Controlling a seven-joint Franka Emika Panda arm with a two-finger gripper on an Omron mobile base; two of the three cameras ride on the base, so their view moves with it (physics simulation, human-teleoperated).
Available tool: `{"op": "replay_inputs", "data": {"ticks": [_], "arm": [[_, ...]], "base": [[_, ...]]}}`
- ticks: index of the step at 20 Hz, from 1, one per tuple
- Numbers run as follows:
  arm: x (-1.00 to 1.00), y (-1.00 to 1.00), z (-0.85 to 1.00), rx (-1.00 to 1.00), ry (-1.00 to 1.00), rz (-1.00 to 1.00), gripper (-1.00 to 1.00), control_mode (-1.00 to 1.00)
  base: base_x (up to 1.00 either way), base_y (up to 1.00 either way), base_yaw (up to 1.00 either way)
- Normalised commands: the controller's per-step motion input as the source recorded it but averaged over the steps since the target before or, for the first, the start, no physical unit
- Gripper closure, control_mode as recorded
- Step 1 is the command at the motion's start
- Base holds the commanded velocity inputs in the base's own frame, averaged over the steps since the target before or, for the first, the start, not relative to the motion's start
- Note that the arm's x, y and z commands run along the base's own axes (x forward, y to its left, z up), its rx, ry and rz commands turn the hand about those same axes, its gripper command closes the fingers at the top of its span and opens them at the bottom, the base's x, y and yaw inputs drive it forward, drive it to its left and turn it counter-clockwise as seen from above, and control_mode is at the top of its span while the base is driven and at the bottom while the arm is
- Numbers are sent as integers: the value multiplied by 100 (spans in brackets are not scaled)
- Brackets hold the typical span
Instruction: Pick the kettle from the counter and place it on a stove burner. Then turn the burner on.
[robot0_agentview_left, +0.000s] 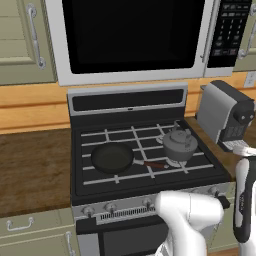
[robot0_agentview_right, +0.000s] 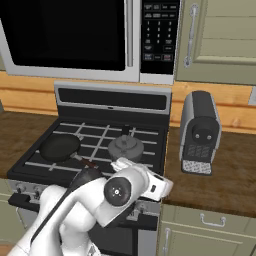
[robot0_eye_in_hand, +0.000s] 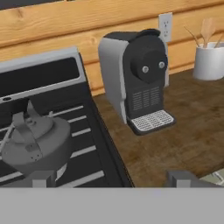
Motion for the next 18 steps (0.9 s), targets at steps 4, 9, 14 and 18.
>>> {"op": "replay_inputs", "data": {"ticks": [4, 9, 14, 18], "arm": [[-100, -62, -100, 0, -18, 16, -100, -100], [-60, -11, -100, -19, -8, 19, -100, -100], [30, 47, -100, -31, -21, 19, -100, -100], [88, 54, -90, -26, -32, 11, -100, -100]], "base": [[0, 0, 0], [0, 0, 0], [0, 0, 0], [0, 0, 0]]}}
